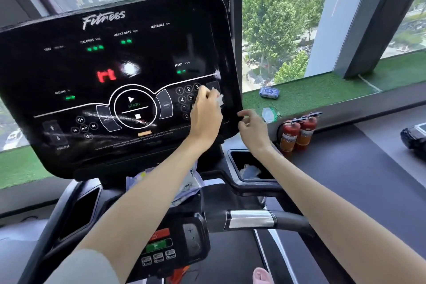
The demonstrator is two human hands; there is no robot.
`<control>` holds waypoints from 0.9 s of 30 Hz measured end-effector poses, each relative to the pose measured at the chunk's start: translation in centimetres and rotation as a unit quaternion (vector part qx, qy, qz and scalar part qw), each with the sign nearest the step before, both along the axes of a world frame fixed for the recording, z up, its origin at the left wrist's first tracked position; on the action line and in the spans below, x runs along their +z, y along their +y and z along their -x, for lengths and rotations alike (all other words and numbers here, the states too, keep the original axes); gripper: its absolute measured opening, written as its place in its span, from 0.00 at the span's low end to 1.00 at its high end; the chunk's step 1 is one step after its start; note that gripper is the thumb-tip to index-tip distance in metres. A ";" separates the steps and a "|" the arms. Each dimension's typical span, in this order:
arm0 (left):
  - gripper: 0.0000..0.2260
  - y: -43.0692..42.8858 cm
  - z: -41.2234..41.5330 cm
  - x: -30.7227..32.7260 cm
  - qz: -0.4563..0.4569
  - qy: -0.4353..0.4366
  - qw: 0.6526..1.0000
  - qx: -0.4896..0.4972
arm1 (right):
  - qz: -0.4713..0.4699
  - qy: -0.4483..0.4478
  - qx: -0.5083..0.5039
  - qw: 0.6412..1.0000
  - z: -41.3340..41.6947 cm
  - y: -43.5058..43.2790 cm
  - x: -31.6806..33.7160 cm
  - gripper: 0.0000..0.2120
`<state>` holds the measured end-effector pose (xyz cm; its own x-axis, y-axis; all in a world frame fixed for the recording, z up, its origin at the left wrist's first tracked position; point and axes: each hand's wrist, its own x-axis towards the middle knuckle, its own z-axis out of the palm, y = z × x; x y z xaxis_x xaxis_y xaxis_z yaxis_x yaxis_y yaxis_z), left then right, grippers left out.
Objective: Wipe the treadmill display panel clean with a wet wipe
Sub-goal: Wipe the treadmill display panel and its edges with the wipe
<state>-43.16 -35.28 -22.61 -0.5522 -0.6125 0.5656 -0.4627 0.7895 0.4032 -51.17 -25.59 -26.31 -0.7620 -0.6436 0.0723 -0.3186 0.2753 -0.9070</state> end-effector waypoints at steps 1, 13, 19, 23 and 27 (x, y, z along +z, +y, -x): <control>0.04 0.1 0.4 -0.3 0.008 -0.001 1.000 -0.002 | -0.007 0.029 0.006 1.000 -0.3 0.0 0.0 0.14; 0.03 0.8 1.0 -2.1 0.117 -0.101 0.988 0.023 | 0.000 0.079 -0.004 0.997 -0.8 0.3 -1.3 0.20; 0.07 1.2 0.7 -2.1 0.149 -0.184 0.971 0.020 | -0.005 0.064 -0.018 0.998 -0.9 0.4 -1.6 0.19; 0.08 1.1 0.6 -1.5 0.193 -0.240 0.951 -0.002 | -0.009 0.054 -0.016 0.998 -1.4 0.6 -1.6 0.20; 0.08 0.7 -0.1 -0.8 0.225 -0.282 0.932 -0.026 | -0.019 0.055 0.000 0.998 -1.8 0.8 -1.2 0.21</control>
